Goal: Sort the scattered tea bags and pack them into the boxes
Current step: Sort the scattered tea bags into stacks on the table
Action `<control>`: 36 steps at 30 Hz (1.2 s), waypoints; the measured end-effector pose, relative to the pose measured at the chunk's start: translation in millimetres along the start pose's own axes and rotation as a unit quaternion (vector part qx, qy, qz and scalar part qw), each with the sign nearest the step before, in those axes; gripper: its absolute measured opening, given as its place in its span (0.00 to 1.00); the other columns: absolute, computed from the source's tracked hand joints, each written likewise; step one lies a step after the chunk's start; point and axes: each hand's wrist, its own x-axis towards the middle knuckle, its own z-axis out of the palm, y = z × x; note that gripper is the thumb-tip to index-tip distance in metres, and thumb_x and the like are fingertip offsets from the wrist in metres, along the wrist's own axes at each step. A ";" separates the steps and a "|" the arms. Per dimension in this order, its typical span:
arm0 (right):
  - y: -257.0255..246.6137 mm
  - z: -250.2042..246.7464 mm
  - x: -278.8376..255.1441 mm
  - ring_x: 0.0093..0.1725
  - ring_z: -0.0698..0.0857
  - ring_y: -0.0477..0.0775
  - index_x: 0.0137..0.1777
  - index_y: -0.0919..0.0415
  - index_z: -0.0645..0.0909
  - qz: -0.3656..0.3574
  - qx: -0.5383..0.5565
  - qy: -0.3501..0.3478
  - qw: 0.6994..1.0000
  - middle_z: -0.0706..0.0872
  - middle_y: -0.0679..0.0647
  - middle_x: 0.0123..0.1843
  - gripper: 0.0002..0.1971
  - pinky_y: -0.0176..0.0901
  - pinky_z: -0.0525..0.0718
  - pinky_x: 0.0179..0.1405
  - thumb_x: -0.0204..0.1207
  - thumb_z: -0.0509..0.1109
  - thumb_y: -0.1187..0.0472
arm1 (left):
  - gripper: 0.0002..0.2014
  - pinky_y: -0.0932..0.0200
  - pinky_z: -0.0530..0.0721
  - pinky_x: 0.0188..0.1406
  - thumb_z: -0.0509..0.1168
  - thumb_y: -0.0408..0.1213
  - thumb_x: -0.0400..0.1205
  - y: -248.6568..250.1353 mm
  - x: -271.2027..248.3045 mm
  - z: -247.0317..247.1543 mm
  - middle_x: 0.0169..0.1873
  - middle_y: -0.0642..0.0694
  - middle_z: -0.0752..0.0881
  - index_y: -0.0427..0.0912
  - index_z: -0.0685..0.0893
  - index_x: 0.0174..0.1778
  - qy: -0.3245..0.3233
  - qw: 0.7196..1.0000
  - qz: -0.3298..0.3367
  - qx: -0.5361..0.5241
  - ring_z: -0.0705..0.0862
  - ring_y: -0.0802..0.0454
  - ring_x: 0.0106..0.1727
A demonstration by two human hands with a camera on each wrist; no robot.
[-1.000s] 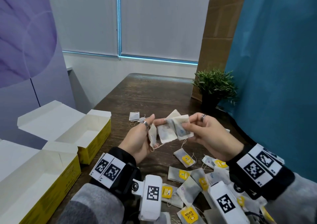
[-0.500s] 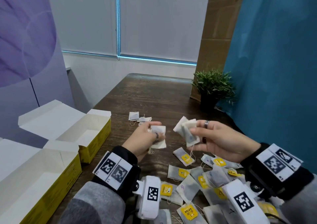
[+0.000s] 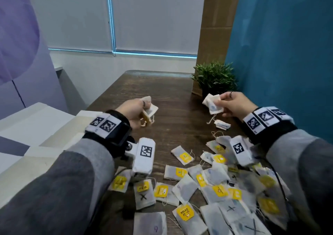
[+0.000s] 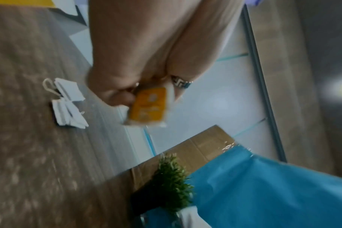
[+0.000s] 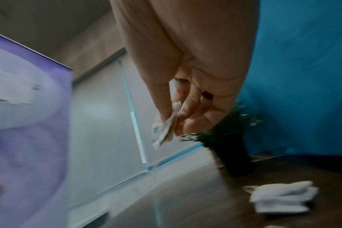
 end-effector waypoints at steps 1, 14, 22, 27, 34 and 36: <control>11.0 -11.6 14.7 0.13 0.76 0.39 0.35 0.57 0.73 0.020 -0.019 0.026 0.999 0.77 0.56 0.30 0.11 0.32 0.79 0.13 0.76 0.70 0.68 | 0.15 0.66 0.75 0.20 0.50 0.25 0.84 4.2 9.4 3.3 0.23 0.48 0.71 0.40 0.72 0.33 0.009 0.999 0.010 0.030 0.75 0.55 0.21; 88.5 -43.7 78.2 0.47 0.85 0.59 0.57 0.63 0.84 0.122 -0.426 -0.017 0.896 0.88 0.59 0.46 0.17 0.39 0.86 0.40 0.69 0.77 0.59 | 0.23 0.53 0.82 0.53 0.67 0.24 0.76 -21.7 96.9 -36.0 0.58 0.32 0.85 0.29 0.76 0.69 0.118 0.813 -0.087 0.564 0.83 0.40 0.55; 44.9 -6.1 33.9 0.51 0.82 0.51 0.61 0.59 0.82 -0.043 -0.389 -0.221 0.893 0.84 0.51 0.53 0.14 0.31 0.76 0.42 0.84 0.59 0.58 | 0.18 0.68 0.77 0.50 0.63 0.34 0.82 -20.6 61.2 24.0 0.67 0.43 0.80 0.43 0.77 0.69 -0.063 0.715 0.049 0.694 0.79 0.46 0.65; 50.0 11.3 5.9 0.43 0.80 0.41 0.64 0.53 0.77 -0.031 -0.479 -0.375 0.793 0.82 0.41 0.44 0.23 0.37 0.80 0.49 0.70 0.77 0.55 | 0.25 0.64 0.74 0.52 0.72 0.39 0.76 -47.7 24.1 61.5 0.56 0.56 0.79 0.53 0.76 0.69 -0.267 0.714 -0.026 0.647 0.77 0.58 0.56; 36.4 7.9 -9.0 0.35 0.80 0.40 0.35 0.47 0.81 -0.098 -0.511 -0.311 0.796 0.82 0.40 0.32 0.06 0.30 0.79 0.36 0.70 0.75 0.57 | 0.11 0.68 0.74 0.31 0.67 0.33 0.79 -51.8 9.3 61.6 0.45 0.47 0.82 0.41 0.85 0.57 -0.222 0.663 0.013 0.715 0.77 0.55 0.43; 22.9 0.9 -11.3 0.32 0.78 0.37 0.35 0.49 0.81 -0.153 -0.443 -0.277 0.839 0.82 0.41 0.32 0.07 0.29 0.75 0.32 0.70 0.76 0.59 | 0.07 0.72 0.75 0.26 0.63 0.29 0.79 -42.8 7.1 55.4 0.40 0.47 0.83 0.42 0.84 0.47 -0.191 0.718 0.024 0.669 0.78 0.58 0.35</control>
